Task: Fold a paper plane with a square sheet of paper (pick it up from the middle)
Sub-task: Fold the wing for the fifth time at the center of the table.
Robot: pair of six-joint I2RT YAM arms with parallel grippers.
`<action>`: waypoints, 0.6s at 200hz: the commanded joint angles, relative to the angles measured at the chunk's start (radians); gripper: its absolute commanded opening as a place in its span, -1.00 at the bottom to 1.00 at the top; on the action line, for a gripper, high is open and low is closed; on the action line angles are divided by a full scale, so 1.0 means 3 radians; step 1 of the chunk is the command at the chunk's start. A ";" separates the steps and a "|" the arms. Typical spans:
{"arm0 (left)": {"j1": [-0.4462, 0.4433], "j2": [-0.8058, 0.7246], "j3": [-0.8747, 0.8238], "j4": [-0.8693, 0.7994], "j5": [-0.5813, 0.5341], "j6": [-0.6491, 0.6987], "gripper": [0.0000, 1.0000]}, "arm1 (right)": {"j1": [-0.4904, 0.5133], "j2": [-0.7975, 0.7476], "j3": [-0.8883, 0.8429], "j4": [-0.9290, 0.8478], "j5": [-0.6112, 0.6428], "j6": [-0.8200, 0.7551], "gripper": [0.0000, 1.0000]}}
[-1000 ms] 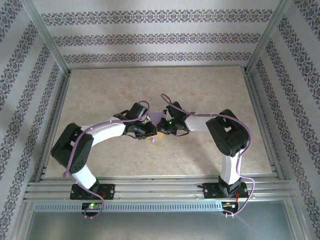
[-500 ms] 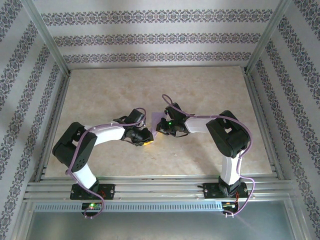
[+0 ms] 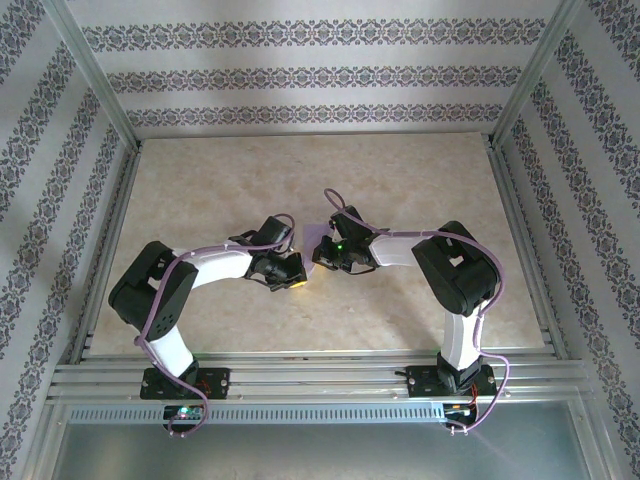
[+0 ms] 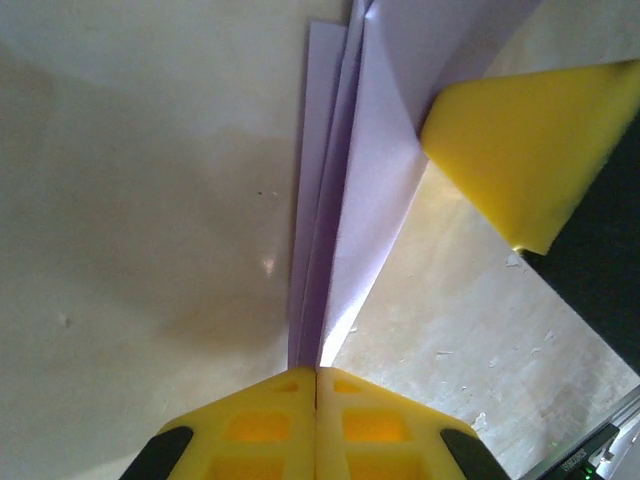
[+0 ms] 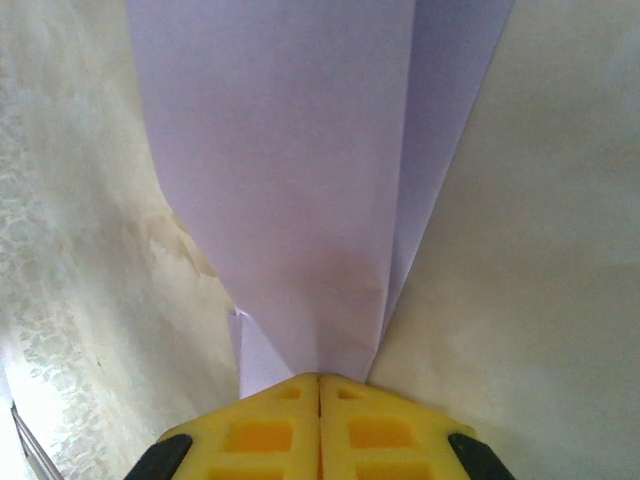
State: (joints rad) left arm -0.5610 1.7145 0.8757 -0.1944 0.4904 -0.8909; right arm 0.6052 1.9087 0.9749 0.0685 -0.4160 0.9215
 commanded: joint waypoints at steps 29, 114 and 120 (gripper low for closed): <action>0.0041 0.0061 0.0135 -0.0273 -0.0028 0.0271 -0.74 | 0.0030 0.0185 -0.0161 -0.0379 0.0298 0.0048 -0.84; 0.0080 -0.0083 0.0297 -0.0093 0.0044 0.0257 -0.72 | 0.0032 0.0222 -0.0176 -0.0347 0.0290 0.0071 -0.84; 0.0080 -0.0048 0.0292 -0.0038 0.0091 0.0230 -0.74 | 0.0033 0.0223 -0.0176 -0.0346 0.0287 0.0071 -0.84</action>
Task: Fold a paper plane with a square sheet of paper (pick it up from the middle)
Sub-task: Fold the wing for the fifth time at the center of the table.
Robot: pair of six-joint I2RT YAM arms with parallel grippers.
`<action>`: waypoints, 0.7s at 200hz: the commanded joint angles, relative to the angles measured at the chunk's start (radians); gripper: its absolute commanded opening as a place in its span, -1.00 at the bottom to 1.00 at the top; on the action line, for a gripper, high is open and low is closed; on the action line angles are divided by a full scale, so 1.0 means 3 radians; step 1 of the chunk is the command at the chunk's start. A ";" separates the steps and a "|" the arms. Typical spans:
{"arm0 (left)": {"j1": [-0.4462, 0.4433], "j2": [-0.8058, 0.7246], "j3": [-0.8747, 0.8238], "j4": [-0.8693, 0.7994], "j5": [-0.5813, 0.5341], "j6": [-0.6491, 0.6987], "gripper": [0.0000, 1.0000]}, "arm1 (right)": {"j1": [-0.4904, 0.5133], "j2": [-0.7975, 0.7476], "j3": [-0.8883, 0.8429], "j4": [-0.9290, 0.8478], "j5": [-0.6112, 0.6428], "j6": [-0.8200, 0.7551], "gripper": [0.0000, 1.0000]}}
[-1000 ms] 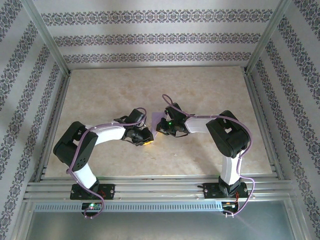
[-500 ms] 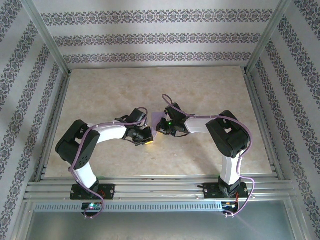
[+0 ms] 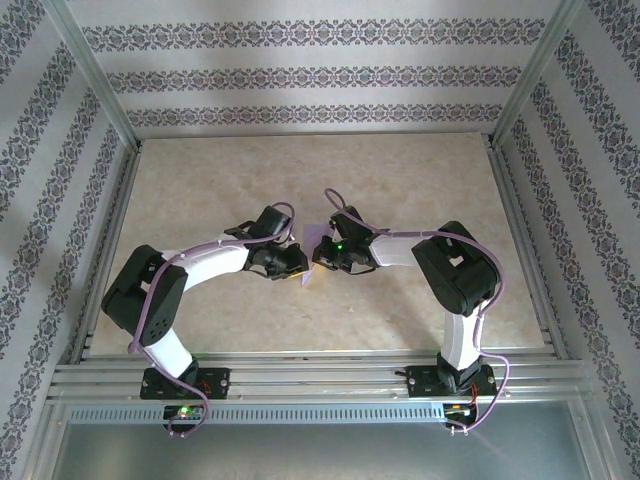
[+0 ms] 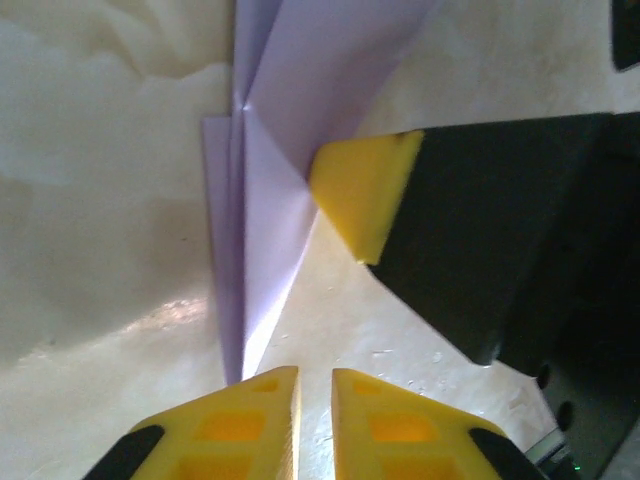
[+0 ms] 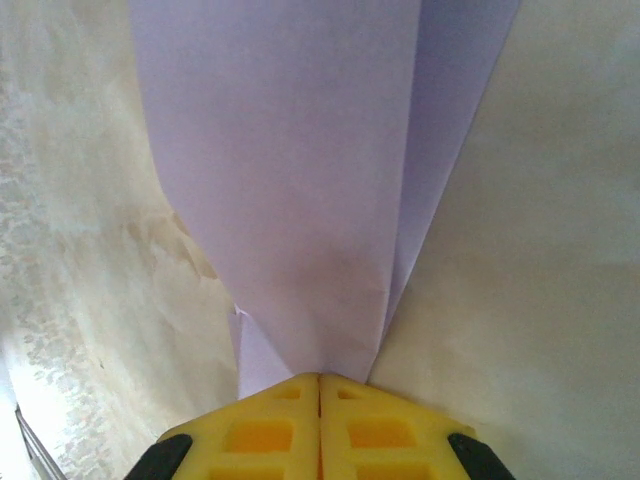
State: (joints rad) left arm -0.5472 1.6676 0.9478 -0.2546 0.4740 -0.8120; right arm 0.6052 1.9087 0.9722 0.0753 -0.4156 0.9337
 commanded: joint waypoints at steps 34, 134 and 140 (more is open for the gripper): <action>0.0034 0.0241 0.0003 0.0205 0.0175 -0.0070 -0.82 | 0.0033 0.0227 -0.0173 -0.0366 0.0281 0.0032 -0.84; -0.0031 0.0364 -0.0128 0.0133 0.0141 -0.0126 -0.85 | 0.0033 0.0274 -0.0173 -0.0369 0.0271 0.0078 -0.85; -0.0037 0.0370 -0.0128 0.0140 0.0142 -0.0129 -0.85 | 0.0032 0.0275 -0.0175 -0.0369 0.0271 0.0078 -0.85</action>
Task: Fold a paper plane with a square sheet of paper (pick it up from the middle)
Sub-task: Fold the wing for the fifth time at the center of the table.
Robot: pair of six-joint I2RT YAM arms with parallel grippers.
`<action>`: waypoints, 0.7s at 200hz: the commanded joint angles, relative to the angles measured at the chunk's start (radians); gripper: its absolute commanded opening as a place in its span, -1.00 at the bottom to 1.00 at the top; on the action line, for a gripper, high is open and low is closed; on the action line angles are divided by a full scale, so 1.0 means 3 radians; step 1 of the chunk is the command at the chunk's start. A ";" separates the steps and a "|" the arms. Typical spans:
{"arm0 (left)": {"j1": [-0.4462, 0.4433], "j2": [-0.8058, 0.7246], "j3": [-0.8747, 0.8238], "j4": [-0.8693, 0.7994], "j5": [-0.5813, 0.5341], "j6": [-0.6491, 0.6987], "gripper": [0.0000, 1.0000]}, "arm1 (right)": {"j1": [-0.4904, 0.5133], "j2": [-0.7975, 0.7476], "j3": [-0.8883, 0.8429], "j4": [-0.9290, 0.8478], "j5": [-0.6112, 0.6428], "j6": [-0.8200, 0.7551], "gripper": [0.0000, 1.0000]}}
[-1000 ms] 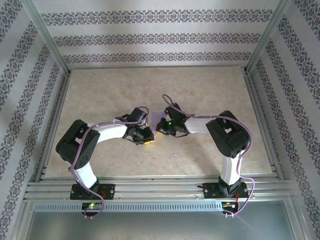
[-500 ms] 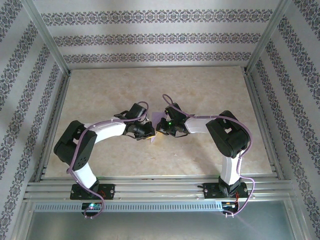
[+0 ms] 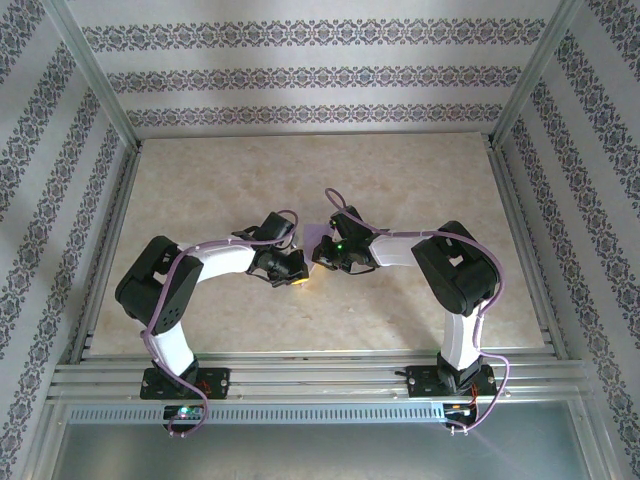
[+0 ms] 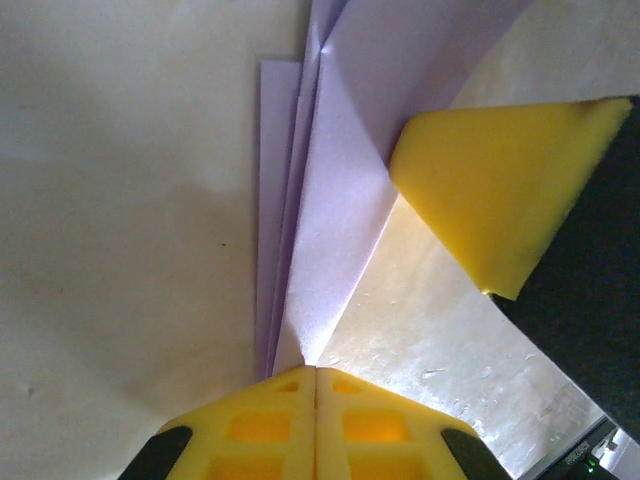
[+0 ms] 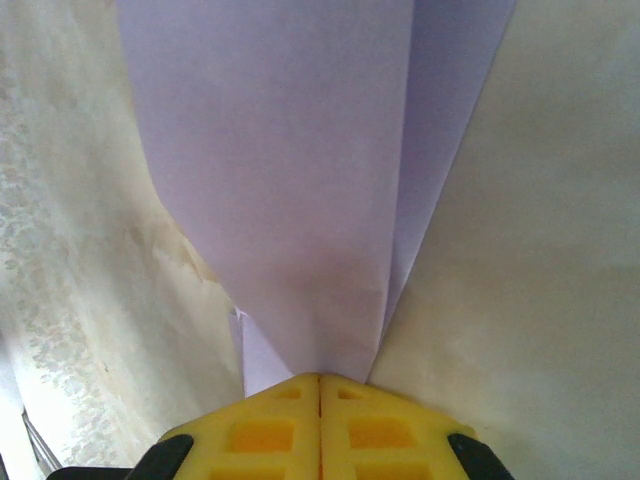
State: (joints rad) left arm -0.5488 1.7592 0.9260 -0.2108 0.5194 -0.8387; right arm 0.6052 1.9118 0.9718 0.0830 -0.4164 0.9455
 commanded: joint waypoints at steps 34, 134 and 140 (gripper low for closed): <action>-0.0088 0.0131 -0.0037 0.0043 0.0017 -0.0078 -0.85 | 0.0033 0.0267 -0.0175 -0.0394 0.0271 0.0044 -0.85; -0.0114 -0.0155 0.0022 -0.0008 -0.0005 -0.0109 -0.83 | 0.0024 0.0275 -0.0187 -0.0389 0.0271 0.0063 -0.86; -0.0114 -0.0198 0.0015 -0.0001 -0.0012 -0.0130 -0.82 | 0.0022 0.0273 -0.0187 -0.0387 0.0268 0.0063 -0.86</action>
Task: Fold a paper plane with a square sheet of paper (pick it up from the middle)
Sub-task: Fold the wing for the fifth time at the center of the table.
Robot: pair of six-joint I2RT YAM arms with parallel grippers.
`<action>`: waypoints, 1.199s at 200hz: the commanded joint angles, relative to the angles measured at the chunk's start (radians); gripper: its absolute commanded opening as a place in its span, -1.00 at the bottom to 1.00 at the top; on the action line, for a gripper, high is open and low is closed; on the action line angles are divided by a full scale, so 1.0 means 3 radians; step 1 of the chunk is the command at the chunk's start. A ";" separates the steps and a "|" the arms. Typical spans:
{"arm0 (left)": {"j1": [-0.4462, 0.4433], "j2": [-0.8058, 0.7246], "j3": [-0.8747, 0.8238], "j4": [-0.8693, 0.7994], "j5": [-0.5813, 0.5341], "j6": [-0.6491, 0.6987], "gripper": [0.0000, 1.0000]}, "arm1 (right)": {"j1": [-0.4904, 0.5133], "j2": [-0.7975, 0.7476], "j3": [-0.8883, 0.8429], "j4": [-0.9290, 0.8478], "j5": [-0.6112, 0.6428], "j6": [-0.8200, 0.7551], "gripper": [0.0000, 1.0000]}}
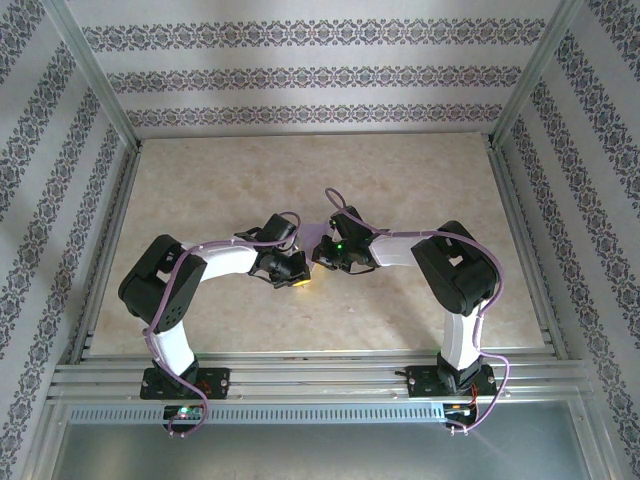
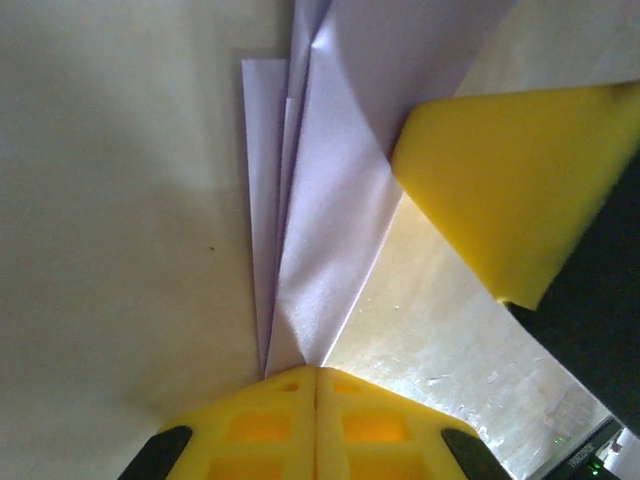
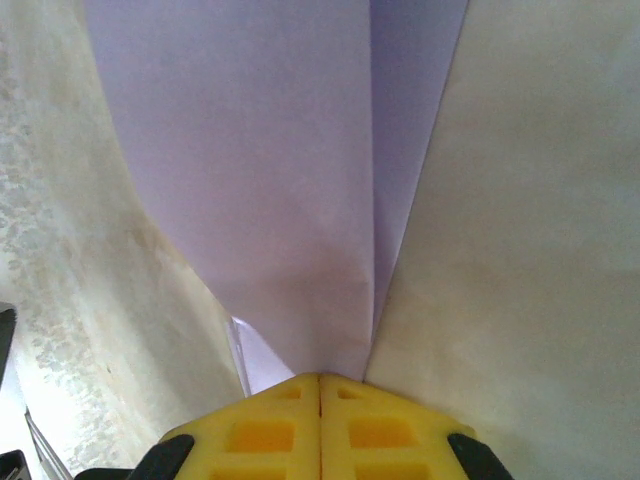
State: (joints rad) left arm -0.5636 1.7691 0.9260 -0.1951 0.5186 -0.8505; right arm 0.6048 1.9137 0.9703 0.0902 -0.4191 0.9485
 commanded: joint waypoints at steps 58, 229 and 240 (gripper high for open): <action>-0.0013 -0.0266 -0.0285 0.0204 0.0034 -0.0271 -0.80 | 0.0017 0.0288 -0.0192 -0.0393 0.0257 0.0060 -0.86; 0.0074 -0.0439 -0.0184 0.0150 0.0001 -0.0181 -0.81 | 0.0003 0.0304 -0.0212 -0.0384 0.0251 0.0085 -0.86; 0.0130 -0.0501 -0.0202 0.0203 -0.0016 -0.0189 -0.81 | -0.0001 0.0304 -0.0218 -0.0378 0.0247 0.0085 -0.86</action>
State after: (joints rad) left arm -0.5598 1.6947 0.8383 -0.1341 0.5228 -0.9211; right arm 0.6048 1.9213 0.9638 0.1238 -0.4263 0.9672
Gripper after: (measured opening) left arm 0.093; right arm 0.071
